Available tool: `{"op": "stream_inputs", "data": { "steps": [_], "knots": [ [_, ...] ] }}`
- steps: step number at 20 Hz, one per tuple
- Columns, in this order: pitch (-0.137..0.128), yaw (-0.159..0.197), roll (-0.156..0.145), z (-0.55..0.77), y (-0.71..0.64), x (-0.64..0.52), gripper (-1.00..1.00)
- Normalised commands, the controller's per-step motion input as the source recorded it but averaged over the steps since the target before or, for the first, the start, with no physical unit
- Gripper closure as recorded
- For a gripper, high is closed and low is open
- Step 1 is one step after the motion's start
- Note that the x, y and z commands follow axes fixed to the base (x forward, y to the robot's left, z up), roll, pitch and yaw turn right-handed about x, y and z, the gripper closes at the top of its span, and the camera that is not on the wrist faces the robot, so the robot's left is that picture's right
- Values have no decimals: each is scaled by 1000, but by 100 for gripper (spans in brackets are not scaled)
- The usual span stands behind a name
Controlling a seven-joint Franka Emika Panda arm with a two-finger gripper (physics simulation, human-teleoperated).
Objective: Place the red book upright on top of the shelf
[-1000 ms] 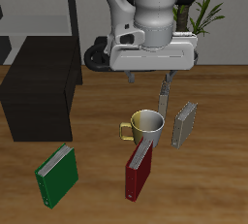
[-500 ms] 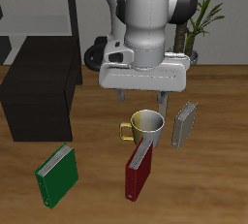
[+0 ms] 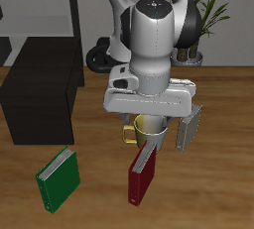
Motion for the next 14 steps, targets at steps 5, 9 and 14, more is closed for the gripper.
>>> {"op": "stream_inputs", "data": {
  "steps": [5, 9, 14],
  "knots": [
    [-35, -40, -20, -350, -69, 114, -100],
    [11, -22, 2, -397, 14, 88, -100],
    [28, -39, -13, -350, -46, 105, -100]
  ]
}}
